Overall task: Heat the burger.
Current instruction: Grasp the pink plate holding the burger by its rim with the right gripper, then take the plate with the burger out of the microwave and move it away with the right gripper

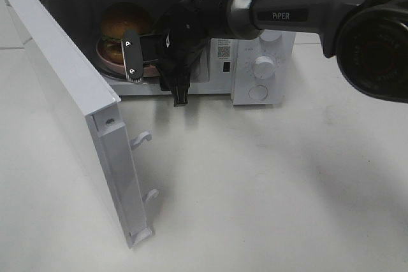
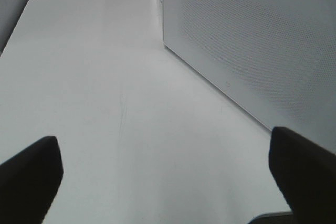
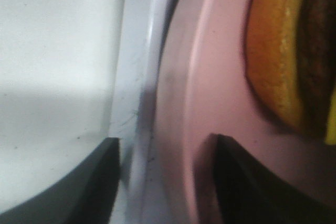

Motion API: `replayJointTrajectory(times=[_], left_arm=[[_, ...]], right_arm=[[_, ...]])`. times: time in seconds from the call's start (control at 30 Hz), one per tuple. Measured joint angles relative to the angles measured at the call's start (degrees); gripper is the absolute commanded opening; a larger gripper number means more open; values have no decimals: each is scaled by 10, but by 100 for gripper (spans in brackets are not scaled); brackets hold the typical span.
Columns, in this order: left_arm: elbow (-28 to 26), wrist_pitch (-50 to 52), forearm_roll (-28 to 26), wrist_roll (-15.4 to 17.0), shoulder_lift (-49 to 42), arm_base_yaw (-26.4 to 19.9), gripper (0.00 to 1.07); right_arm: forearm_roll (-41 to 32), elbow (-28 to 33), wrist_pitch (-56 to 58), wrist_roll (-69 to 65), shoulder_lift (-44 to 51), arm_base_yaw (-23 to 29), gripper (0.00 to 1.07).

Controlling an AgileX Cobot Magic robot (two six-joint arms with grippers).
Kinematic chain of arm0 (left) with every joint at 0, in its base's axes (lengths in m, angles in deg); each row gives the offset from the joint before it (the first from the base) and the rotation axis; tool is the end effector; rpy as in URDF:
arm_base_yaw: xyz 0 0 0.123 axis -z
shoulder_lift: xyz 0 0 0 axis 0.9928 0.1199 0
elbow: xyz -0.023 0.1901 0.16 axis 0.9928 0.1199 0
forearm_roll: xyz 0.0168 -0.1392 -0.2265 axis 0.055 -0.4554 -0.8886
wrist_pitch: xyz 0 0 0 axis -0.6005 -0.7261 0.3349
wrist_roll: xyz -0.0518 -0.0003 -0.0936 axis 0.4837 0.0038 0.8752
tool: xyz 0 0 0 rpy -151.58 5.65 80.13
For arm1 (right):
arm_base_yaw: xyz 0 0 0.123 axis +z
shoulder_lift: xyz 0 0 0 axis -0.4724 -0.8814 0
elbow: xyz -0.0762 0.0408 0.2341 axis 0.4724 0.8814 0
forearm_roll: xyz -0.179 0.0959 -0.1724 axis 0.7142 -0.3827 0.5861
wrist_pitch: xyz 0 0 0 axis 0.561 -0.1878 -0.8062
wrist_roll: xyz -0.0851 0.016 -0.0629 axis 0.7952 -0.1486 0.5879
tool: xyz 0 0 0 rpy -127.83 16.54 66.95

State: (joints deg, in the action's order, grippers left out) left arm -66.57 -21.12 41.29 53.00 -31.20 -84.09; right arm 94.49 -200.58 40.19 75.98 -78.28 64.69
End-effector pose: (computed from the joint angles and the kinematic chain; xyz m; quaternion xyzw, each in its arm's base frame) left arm 0.0538 -0.0084 0.2816 0.0325 0.8520 -0.0221 0.5221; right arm 0.4375 0.3133 0.0970 -0.7338 0.5733 -0.1370 0.3379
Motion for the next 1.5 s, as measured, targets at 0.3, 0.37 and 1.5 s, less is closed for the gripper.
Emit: replayJointTrajectory(times=[0.3, 0.37, 1.5], left_arm=[[0, 0, 0, 0, 0, 0, 100], [0, 0, 0, 0, 0, 0, 100], [0, 0, 0, 0, 0, 0, 100]], right_arm=[[2, -2, 10, 3, 5, 3, 0], [11, -3, 10, 4, 5, 2, 0], [13, 209, -103, 116, 132, 15, 0]])
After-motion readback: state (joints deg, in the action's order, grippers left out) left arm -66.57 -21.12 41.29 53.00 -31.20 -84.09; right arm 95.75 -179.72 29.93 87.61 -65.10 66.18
